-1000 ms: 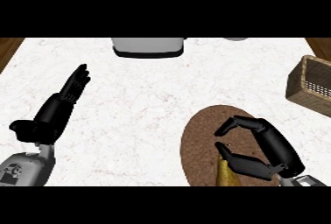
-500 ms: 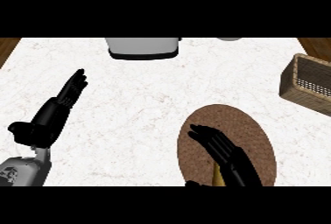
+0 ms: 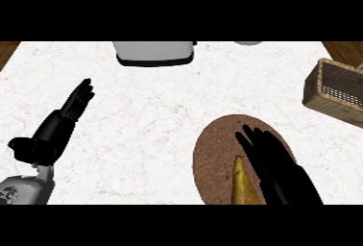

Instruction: Pick the pear from the placemat and place it in the basket

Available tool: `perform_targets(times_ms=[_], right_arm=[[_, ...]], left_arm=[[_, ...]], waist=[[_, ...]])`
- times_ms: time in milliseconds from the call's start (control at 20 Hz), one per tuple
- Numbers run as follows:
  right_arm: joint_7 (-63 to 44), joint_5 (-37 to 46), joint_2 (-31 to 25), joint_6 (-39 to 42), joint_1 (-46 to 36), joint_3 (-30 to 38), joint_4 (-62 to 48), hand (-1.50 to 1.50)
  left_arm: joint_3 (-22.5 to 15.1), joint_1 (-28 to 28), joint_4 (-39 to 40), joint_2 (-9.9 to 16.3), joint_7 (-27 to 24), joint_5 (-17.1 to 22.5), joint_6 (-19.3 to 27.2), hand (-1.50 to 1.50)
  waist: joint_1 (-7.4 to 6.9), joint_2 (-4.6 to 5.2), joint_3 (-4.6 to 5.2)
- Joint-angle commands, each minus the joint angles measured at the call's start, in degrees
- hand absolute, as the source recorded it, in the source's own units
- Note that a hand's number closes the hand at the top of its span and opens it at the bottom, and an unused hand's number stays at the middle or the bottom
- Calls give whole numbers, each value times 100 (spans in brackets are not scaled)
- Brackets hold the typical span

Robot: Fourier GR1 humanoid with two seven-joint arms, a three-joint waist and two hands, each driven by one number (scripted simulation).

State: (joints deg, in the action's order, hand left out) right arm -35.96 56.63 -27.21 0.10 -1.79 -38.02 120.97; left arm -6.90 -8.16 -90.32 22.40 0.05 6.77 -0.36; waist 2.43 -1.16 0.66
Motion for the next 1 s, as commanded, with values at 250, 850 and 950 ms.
perform_targets(times_ms=[250, 850, 950], right_arm=[[-2533, -829, 123, 3430, 105, -461, 1964, -150], [-3061, -1176, 1257, 5100, -160, 394, 2730, -150], [-2909, -999, 1471, 4917, -2, 436, 2691, -150]], left_arm=[[-23, 62, -91, -20, -15, 25, -102, 0], [-47, -312, 169, -209, 110, -130, -145, 0], [175, -200, 303, -126, -159, -80, -241, 0]], waist=[[-199, 79, -18], [-156, 110, -51], [-170, 106, -56]])
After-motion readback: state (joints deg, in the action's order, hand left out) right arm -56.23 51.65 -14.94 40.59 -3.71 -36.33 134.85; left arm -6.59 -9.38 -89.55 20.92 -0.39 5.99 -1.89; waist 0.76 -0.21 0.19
